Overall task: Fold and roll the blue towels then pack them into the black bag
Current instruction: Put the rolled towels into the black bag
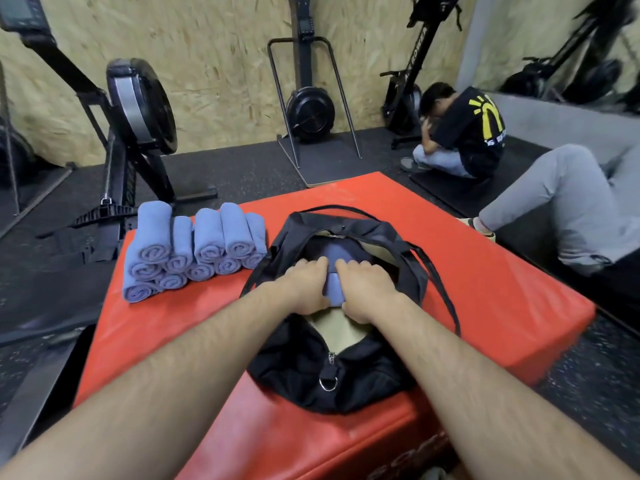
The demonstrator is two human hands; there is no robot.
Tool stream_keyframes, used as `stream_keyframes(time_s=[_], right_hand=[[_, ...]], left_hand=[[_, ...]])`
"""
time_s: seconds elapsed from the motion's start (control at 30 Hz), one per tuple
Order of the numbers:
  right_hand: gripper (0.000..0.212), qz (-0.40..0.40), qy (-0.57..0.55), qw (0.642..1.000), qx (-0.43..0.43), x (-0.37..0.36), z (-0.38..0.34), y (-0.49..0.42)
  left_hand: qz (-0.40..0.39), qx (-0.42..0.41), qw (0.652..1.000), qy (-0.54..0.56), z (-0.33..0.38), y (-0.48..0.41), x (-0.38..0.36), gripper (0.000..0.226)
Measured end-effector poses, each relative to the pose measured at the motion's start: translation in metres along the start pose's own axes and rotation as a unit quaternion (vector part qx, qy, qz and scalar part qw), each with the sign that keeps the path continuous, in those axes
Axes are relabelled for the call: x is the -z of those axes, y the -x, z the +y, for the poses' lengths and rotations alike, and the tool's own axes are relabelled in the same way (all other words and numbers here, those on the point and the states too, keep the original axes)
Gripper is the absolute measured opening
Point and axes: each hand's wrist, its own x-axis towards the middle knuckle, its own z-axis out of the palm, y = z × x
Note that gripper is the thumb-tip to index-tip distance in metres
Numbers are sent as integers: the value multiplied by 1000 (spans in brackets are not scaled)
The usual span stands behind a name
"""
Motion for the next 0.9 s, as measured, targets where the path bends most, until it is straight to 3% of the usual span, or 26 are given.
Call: stream_keyframes(time_s=[0.13, 0.27, 0.4, 0.53, 0.7, 0.8, 0.9], right_hand=[[57, 15, -11, 1000, -10, -14, 7, -17], [44, 76, 22, 996, -36, -17, 8, -28], [33, 77, -29, 992, -97, -16, 0, -34], [39, 84, -60, 990, -94, -18, -7, -33], [45, 63, -94, 989, -93, -6, -4, -23], [32, 91, -66, 992, -57, 5, -10, -11], [21, 167, -53, 985, -10, 21, -25, 3]], left_hand=[[36, -7, 999, -40, -8, -22, -22, 45], [128, -25, 987, -98, -9, -29, -33, 29], [161, 20, 980, -119, -2, -35, -32, 24], [160, 42, 982, -86, 2, -38, -32, 36], [157, 32, 987, -17, 4, -29, -28, 29], [167, 6, 985, 47, 4, -10, -21, 11], [220, -18, 971, 96, -2, 17, -8, 10]])
